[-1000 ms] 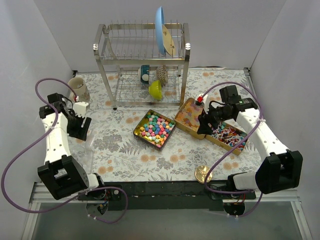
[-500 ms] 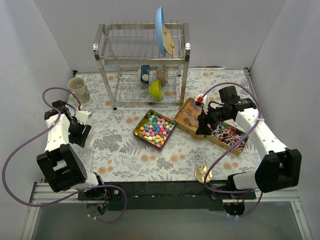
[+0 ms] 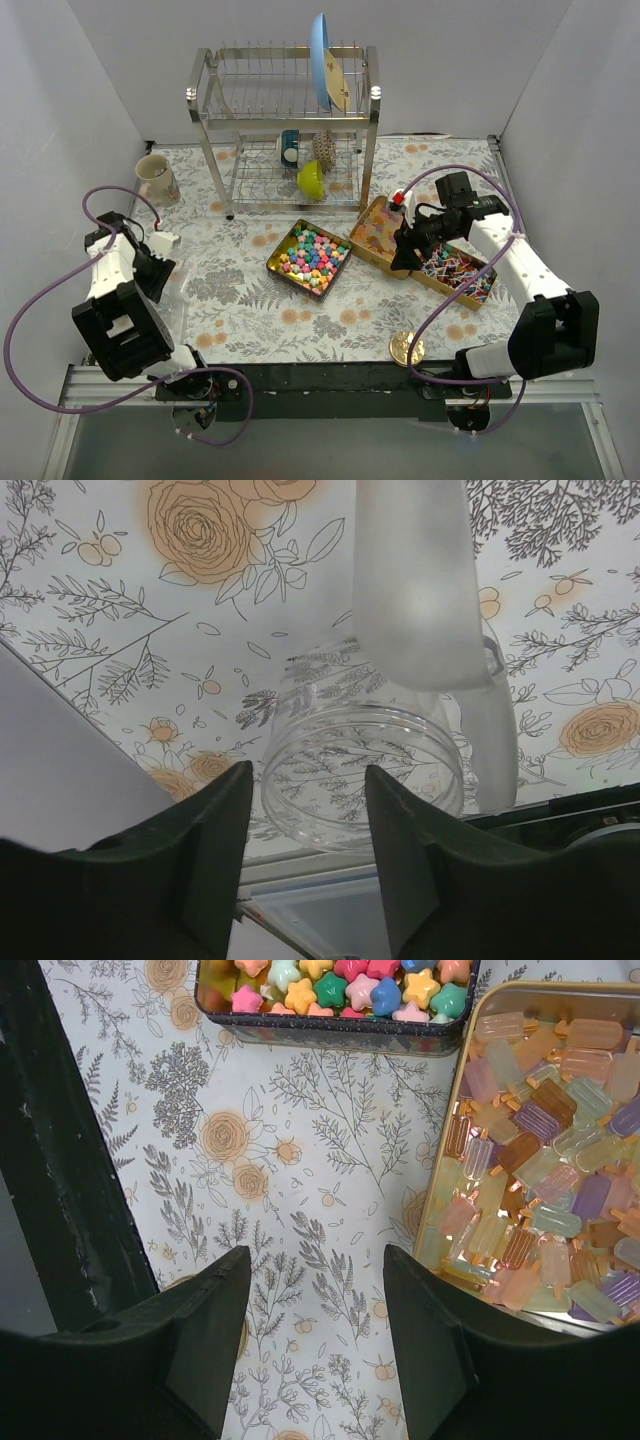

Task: Pack the candies
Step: Pick up the packing bottle from the center of the board, then place the packing bottle at the center of the board.

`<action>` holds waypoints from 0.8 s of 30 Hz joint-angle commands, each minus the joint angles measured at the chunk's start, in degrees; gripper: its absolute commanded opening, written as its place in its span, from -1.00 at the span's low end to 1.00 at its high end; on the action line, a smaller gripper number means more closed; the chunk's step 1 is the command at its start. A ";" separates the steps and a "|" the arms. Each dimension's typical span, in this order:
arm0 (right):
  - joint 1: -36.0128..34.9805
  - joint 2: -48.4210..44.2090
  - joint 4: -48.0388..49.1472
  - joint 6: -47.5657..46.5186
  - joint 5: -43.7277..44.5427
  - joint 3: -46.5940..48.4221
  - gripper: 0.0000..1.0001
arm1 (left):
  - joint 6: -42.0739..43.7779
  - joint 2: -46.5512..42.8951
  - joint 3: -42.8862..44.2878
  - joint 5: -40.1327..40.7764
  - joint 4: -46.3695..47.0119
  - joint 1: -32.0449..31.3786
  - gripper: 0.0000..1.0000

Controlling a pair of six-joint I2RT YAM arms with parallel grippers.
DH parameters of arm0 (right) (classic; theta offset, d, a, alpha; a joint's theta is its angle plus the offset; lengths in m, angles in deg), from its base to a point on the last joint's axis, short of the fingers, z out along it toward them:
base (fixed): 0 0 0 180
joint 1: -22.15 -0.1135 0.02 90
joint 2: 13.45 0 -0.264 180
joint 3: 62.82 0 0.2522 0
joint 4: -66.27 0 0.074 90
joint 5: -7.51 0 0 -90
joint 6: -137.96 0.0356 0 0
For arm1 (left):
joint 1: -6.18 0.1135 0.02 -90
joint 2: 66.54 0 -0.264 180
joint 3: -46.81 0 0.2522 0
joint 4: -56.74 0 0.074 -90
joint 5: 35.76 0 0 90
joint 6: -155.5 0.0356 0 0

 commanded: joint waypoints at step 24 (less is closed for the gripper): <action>0.27 3.57 2.61 10.31 5.62 10.42 0.23 | 12.20 -5.45 16.98 -18.16 -12.68 -0.27 -1.00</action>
